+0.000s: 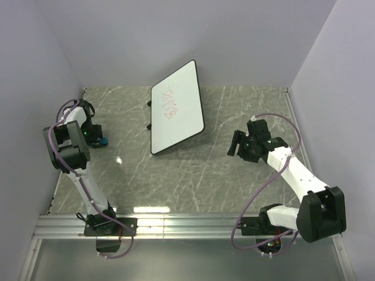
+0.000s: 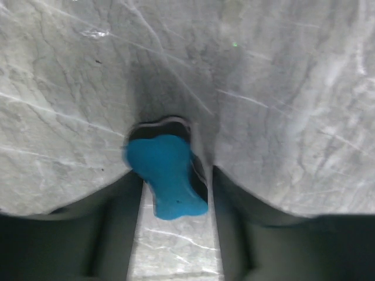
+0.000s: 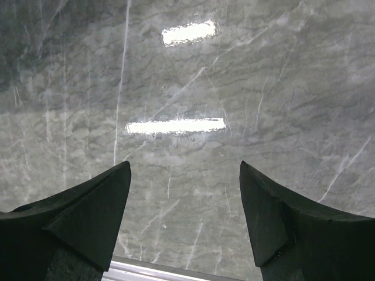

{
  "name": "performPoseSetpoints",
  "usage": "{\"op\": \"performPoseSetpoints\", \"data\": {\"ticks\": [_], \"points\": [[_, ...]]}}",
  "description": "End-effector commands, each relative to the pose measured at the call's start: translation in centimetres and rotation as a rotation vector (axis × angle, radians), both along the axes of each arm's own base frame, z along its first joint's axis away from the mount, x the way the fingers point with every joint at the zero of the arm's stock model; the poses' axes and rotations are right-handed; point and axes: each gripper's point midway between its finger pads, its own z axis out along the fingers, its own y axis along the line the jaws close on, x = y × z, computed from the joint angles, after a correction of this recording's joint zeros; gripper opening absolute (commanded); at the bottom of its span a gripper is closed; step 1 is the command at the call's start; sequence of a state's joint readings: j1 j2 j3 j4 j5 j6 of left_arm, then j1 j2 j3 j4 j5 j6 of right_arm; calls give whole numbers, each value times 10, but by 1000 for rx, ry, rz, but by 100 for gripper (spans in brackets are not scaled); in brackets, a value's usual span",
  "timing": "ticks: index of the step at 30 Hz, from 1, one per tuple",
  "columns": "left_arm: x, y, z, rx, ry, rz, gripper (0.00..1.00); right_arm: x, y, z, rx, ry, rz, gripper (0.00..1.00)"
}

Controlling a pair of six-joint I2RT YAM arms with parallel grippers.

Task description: Erase the whiteboard

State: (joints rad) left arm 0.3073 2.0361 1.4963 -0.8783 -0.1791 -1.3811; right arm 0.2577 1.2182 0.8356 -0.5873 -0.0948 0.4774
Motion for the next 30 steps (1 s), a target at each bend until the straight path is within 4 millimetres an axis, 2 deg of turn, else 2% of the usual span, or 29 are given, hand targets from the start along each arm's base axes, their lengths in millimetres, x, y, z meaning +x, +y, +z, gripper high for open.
{"op": "performPoseSetpoints", "data": {"ticks": [1,2,3,5,6,7,8,11,12,13,14,15,16,17,18,19,20,21,23,25,26,27,29,30], "points": [[11,-1,2,-28,-23,-17,48,18,1,19,0,-71,-2,81],[12,-2,1,-30,-24,-19,44,19,2,20,1,-74,-2,81],[13,-2,0,-33,-29,-24,32,20,1,20,-2,-75,-1,81],[17,-5,-3,-53,-46,-40,25,22,2,21,-1,-79,-1,81],[19,-7,-5,-62,-48,-61,16,25,3,24,0,-84,2,81],[22,-8,-7,-70,-54,-76,11,27,3,25,-1,-86,5,81],[25,-12,-6,-87,-65,-109,1,29,3,28,-5,-87,10,81],[47,-13,14,-53,-144,-208,0,45,14,54,49,-143,39,81],[67,-16,33,-16,-220,-283,0,54,25,73,96,-176,76,81],[73,-23,42,-21,-247,-299,0,62,27,81,100,-194,77,81],[88,-24,55,14,-303,-376,0,68,38,85,148,-185,107,81],[97,-34,67,7,-347,-431,0,79,47,107,186,-228,125,82],[112,-47,89,37,-398,-490,0,87,53,115,216,-230,129,83],[117,-52,101,71,-407,-550,0,90,57,117,241,-198,112,82],[120,-61,110,91,-406,-597,0,106,61,125,250,-180,77,82],[134,-75,138,163,-440,-649,0,109,67,128,293,-141,87,82],[139,-84,150,212,-442,-731,0,107,74,133,314,-114,157,77],[147,-107,174,255,-480,-801,0,113,88,146,375,-118,220,61],[152,-127,190,289,-508,-907,0,123,97,160,421,-166,249,58],[156,-165,204,254,-588,-1005,0,128,105,168,465,-192,276,60],[157,-179,209,210,-636,-1030,0,138,111,169,494,-199,276,61],[159,-202,211,153,-697,-1083,0,142,116,173,530,-208,288,64],[160,-227,211,123,-737,-1158,0,154,124,163,545,-187,287,70],[165,-239,206,108,-742,-1190,1,162,125,169,547,-201,284,73]]}}
